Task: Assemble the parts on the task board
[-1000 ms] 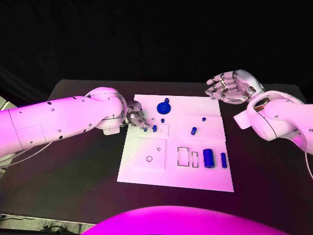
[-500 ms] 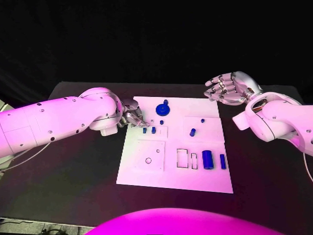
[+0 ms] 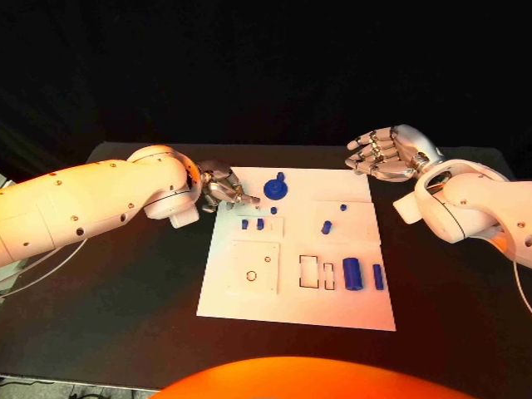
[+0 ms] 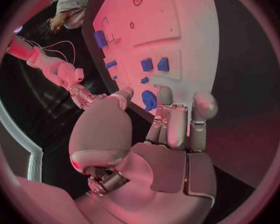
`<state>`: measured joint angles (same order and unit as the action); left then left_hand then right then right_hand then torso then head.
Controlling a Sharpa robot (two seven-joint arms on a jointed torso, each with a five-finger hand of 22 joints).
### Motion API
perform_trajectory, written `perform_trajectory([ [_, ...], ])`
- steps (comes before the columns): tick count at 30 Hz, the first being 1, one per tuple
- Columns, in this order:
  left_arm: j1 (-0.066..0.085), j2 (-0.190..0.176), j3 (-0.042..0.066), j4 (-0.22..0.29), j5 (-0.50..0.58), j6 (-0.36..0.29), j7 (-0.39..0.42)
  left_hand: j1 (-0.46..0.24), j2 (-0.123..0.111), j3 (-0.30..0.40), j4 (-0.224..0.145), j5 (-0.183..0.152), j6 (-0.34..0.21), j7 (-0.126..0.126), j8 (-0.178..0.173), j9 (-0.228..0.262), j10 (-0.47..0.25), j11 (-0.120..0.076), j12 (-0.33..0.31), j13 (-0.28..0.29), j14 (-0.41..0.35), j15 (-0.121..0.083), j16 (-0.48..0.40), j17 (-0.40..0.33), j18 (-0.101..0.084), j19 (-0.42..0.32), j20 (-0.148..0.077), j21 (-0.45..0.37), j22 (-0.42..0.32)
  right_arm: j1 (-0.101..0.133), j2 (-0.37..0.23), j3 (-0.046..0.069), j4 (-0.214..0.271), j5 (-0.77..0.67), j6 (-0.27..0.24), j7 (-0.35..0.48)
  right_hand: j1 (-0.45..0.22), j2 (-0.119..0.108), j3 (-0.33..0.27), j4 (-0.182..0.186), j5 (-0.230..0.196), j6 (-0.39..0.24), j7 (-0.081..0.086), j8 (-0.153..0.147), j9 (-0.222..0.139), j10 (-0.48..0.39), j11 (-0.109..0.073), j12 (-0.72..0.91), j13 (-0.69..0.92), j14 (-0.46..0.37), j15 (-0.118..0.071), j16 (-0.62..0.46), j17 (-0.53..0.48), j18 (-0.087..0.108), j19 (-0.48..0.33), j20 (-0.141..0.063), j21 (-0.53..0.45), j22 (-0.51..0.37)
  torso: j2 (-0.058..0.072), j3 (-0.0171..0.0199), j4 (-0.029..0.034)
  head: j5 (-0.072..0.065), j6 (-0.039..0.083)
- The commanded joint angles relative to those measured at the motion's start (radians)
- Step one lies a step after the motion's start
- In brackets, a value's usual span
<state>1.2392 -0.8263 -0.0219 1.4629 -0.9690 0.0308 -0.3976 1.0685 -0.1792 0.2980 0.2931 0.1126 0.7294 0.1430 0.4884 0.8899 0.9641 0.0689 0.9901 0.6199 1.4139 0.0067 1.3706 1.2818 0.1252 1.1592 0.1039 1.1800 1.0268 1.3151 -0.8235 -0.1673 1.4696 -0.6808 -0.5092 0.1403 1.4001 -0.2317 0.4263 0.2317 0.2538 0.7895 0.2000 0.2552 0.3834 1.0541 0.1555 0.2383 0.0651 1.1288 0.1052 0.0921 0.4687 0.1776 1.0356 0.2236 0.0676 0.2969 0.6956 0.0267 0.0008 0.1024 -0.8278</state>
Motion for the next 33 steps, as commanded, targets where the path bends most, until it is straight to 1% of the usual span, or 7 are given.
perform_trajectory([
  [1, -0.001, 0.015, -0.006, -0.003, -0.009, -0.123, 0.171, 0.090, 0.010, -0.009, -0.004, 0.010, -0.040, 0.023, -0.001, -0.029, -0.080, 0.024, -0.028, -0.024, -0.143, 0.022, -0.139, -0.151, 0.048, -0.191, 0.022, -0.199, -0.222, -0.001, 0.000, 0.000, 0.001, -0.004, 0.008, 0.007, -0.010, -0.002, -0.001, -0.005, 0.005, 0.002, 0.032, -0.005, -0.001, -0.001, 0.008, -0.006, -0.001, -0.001, 0.008, -0.007, -0.002, 0.005, -0.006, -0.002, -0.004, -0.001, 0.001, -0.0009, 0.0033, -0.004, 0.003],
  [3, -0.004, 0.027, -0.013, -0.007, -0.053, -0.181, 0.250, 0.225, 0.010, 0.025, -0.009, 0.012, -0.061, 0.040, -0.002, -0.069, -0.164, 0.042, -0.085, -0.069, -0.336, 0.043, -0.306, -0.344, 0.055, -0.256, 0.042, -0.296, -0.291, -0.001, -0.001, 0.000, 0.001, -0.004, 0.008, 0.008, -0.010, -0.001, -0.001, -0.005, 0.005, 0.002, 0.032, -0.005, -0.001, -0.001, 0.008, -0.007, -0.001, -0.001, 0.008, -0.007, -0.002, 0.005, -0.006, -0.002, -0.004, -0.001, 0.001, -0.0020, 0.0038, -0.005, 0.004],
  [5, -0.015, 0.037, -0.019, -0.011, -0.101, -0.244, 0.345, 0.366, -0.004, 0.118, -0.014, 0.013, -0.059, 0.054, -0.010, -0.137, -0.212, 0.063, -0.179, -0.158, -0.438, 0.060, -0.369, -0.421, 0.057, -0.284, 0.061, -0.371, -0.334, -0.001, -0.001, 0.000, 0.001, -0.004, 0.009, 0.009, -0.010, -0.001, -0.001, -0.005, 0.005, 0.002, 0.032, -0.005, -0.001, -0.001, 0.008, -0.007, -0.001, -0.002, 0.008, -0.007, -0.002, 0.005, -0.006, -0.002, -0.004, -0.002, 0.001, -0.0030, 0.0031, -0.006, 0.007],
  [8, -0.025, 0.046, -0.022, -0.017, -0.147, -0.317, 0.434, 0.446, -0.052, 0.225, -0.054, 0.008, -0.027, 0.049, -0.023, -0.229, -0.191, 0.062, -0.261, -0.255, -0.442, 0.057, -0.360, -0.467, 0.057, -0.270, 0.056, -0.365, -0.326, -0.002, -0.001, 0.000, 0.001, -0.004, 0.009, 0.011, -0.010, -0.001, -0.001, -0.005, 0.005, 0.002, 0.032, -0.005, -0.001, -0.001, 0.008, -0.007, -0.001, -0.002, 0.008, -0.007, -0.002, 0.005, -0.006, -0.002, -0.004, -0.002, 0.000, -0.0008, -0.0009, -0.004, 0.010],
  [14, -0.033, 0.065, -0.026, -0.034, -0.274, -0.364, 0.494, 0.441, -0.092, 0.257, -0.091, 0.004, -0.021, 0.031, -0.047, -0.302, -0.211, 0.063, -0.314, -0.315, -0.437, 0.056, -0.347, -0.498, 0.056, -0.278, 0.053, -0.332, -0.294, -0.003, -0.002, 0.000, 0.002, -0.004, 0.009, 0.013, -0.010, -0.001, -0.001, -0.005, 0.005, 0.002, 0.032, -0.005, -0.001, -0.001, 0.008, -0.007, -0.001, -0.002, 0.008, -0.007, -0.002, 0.005, -0.006, -0.002, -0.004, -0.002, -0.001, -0.0001, 0.0011, -0.007, 0.013],
  [22, -0.036, 0.101, -0.048, -0.059, -0.415, -0.298, 0.451, 0.394, -0.103, 0.246, -0.081, 0.000, 0.005, 0.023, -0.052, -0.356, -0.205, 0.063, -0.318, -0.346, -0.402, 0.058, -0.281, -0.507, 0.058, -0.258, 0.058, -0.314, -0.279, -0.004, -0.003, 0.000, 0.002, -0.004, 0.010, 0.014, -0.009, 0.000, -0.001, -0.006, 0.006, 0.002, 0.032, -0.005, -0.001, -0.001, 0.008, -0.007, -0.001, -0.001, 0.008, -0.007, -0.003, 0.005, -0.006, -0.001, -0.003, -0.004, 0.001, -0.0013, -0.0004, -0.009, 0.017],
  [33, -0.037, 0.136, -0.056, -0.078, -0.527, -0.188, 0.366, 0.373, -0.103, 0.184, -0.068, 0.001, 0.024, 0.005, -0.093, -0.433, -0.198, 0.055, -0.316, -0.380, -0.228, 0.049, -0.093, -0.351, 0.045, -0.156, 0.052, -0.218, -0.190, -0.005, -0.003, 0.000, 0.002, -0.004, 0.010, 0.014, -0.009, 0.000, 0.000, -0.007, 0.006, 0.002, 0.032, -0.006, -0.001, -0.001, 0.008, -0.008, -0.001, -0.001, 0.008, -0.008, -0.004, 0.005, -0.006, -0.001, -0.003, -0.004, 0.001, 0.0002, -0.0008, -0.012, 0.016],
])
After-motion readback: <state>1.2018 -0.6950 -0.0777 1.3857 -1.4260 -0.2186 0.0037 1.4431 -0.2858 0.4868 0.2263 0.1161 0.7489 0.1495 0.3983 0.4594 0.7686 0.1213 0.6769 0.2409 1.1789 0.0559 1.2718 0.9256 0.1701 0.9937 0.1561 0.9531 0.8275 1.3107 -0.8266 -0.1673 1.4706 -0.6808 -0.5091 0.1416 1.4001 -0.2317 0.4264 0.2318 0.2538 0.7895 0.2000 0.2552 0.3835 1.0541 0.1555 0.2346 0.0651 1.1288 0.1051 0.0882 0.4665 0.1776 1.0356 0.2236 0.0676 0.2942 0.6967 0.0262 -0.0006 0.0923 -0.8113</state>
